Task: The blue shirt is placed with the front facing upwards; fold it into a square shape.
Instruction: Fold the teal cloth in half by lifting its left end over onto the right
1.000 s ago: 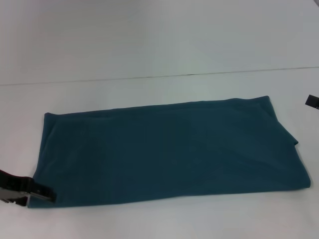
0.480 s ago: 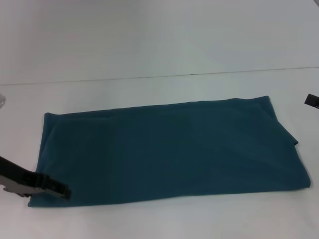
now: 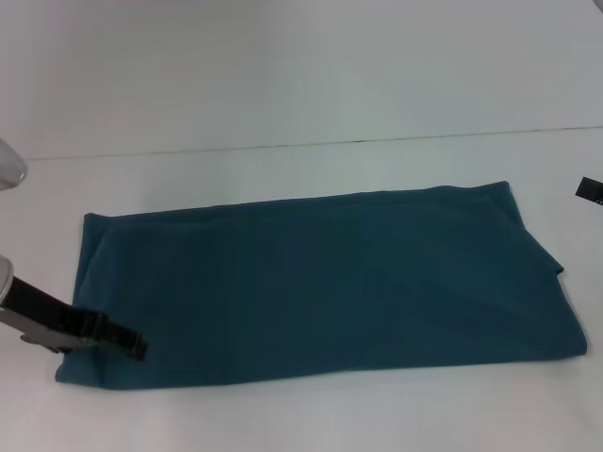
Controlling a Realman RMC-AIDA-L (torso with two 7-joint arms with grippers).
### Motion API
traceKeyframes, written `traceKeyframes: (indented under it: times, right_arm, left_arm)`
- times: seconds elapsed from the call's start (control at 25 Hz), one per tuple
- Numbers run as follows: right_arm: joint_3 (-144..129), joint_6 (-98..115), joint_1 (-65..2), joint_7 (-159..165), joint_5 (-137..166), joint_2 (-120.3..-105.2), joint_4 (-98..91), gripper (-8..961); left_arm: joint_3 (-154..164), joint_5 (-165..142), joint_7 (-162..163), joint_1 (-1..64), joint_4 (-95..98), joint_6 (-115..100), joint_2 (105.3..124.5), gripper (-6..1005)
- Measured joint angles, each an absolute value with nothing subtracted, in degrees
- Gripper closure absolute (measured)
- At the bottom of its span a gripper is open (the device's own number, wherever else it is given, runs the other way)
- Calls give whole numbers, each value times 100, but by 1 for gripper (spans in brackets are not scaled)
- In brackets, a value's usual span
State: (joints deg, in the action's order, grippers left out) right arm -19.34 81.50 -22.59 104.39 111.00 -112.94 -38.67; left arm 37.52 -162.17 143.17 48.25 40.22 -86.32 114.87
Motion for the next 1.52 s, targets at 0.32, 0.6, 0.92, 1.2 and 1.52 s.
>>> traceKeyframes:
  times: [0.32, 0.6, 0.92, 1.2, 1.52]
  right_arm:
    - [-1934, 8138, -2267, 10431, 11101, -11294, -3867, 37]
    - [-1934, 8137, -2267, 10424, 11101, -11294, -3867, 36]
    - [-1933, 8139, -2267, 10424, 11101, -11294, -3867, 36]
    - [-1934, 8139, -2270, 10429, 11101, -11294, -3867, 37]
    - [-1934, 8139, -2277, 10432, 11101, -11294, -3867, 37]
  left_arm:
    - [3748, -16270, 14329, 4656, 4187, -8573, 11445, 93]
    - [3647, -16233, 14372, 4513, 4714, -8677, 11346, 93]
    - [3633, -16165, 14338, 4513, 4967, -9015, 11371, 93]
    - [3753, -15998, 14242, 4526, 4871, -8934, 11504, 92]
    - [3877, -16040, 14234, 4525, 4554, -8512, 11554, 92]
